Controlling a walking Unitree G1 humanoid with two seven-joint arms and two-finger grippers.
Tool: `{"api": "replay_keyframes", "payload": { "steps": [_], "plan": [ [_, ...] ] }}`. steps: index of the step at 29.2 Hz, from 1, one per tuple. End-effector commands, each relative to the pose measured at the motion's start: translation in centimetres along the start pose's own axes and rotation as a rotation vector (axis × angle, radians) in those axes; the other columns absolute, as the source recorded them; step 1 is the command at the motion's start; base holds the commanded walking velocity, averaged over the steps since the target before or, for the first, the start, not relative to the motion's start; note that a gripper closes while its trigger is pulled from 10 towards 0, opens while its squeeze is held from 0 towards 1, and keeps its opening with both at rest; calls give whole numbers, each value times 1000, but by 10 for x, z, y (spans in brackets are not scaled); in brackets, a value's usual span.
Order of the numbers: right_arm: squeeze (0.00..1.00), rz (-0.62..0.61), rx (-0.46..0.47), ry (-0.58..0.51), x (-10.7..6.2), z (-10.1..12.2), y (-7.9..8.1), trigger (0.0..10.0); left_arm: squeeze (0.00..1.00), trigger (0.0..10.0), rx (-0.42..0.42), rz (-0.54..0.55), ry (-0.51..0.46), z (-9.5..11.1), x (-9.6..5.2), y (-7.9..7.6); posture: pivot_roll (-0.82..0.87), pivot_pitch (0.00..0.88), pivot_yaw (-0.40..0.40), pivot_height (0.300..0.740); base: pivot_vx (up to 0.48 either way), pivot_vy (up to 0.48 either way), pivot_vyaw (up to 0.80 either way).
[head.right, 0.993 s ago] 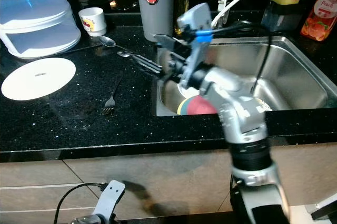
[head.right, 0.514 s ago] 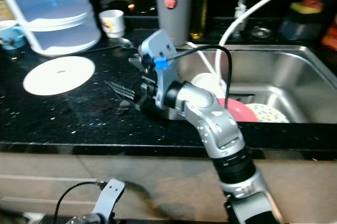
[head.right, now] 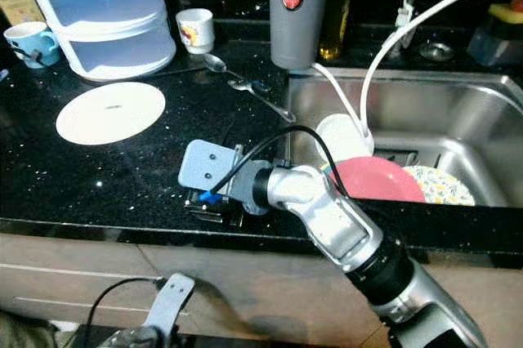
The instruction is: Kitchen organization
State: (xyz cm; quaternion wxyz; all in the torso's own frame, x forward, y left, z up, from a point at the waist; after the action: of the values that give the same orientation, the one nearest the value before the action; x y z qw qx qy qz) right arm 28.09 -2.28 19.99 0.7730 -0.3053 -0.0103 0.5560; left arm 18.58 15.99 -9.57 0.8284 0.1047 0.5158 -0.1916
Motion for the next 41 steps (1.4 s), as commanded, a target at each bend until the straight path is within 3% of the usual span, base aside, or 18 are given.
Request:
{"api": "replay_keyframes", "payload": {
  "steps": [1,5,10,11,13,14,25,32,35,36,39,40,41],
  "plan": [
    [0,19,-44,21,1,-1,3,10000,0,10000,10,2,17,-4,0,1,-41,0,14,740,0,0,0],
    [0,13,-77,50,1,-4,2,10000,0,10000,10,2,18,-4,-1,1,-41,0,13,740,0,0,0],
    [0,-79,-128,93,2,-7,-8,9961,0,10000,9,2,18,-5,-1,1,-43,0,15,740,0,0,0],
    [0,-95,-139,102,2,-7,-11,4549,0,10000,9,2,19,-5,-1,1,-43,0,15,740,0,0,0],
    [0,-110,-158,121,3,-7,-13,1098,0,10000,8,2,19,-5,-1,1,-43,0,14,740,0,0,0],
    [0,-112,-164,126,3,-8,-13,0,0,10000,7,2,19,-5,-1,1,-43,0,14,740,0,0,0],
    [0,-134,-263,177,3,-9,-19,0,0,10000,3,2,19,-5,0,0,-43,0,10,740,0,0,0],
    [0,-168,-274,142,3,-3,-23,0,0,10000,3,2,20,-5,0,0,-45,0,9,740,0,0,0],
    [0,-233,-201,-44,2,19,-30,0,0,10000,3,3,20,-5,0,0,-43,0,13,740,0,0,0],
    [0,-233,-201,-44,2,19,-30,0,0,10000,3,3,20,-5,0,0,-43,0,13,740,0,0,0],
    [0,-333,8,-360,-13,53,-48,0,0,10000,4,4,21,-5,0,0,-43,0,19,740,0,0,0],
    [0,-354,50,-427,-18,59,-53,0,0,10000,4,4,21,-5,0,0,-43,0,19,740,0,0,0],
    [0,-354,50,-427,-18,59,-53,0,0,10000,4,4,21,-5,0,0,-43,0,19,740,0,0,0]
  ]
}}
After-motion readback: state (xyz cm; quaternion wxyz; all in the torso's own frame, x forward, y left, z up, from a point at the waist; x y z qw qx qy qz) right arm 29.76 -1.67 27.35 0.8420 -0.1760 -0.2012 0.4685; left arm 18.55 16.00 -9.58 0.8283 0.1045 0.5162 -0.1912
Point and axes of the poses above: a point about 5 cm out from each wrist's last joint towards the gripper, its own x axis pointing out of the wrist towards the gripper, its own z axis along the axis of the wrist's last joint, y = z × x, the point moved 1 cm from there along x, pointing out of the wrist towards the gripper, and after that the axes turned 4 degrees about x, right-handed, at the moved point
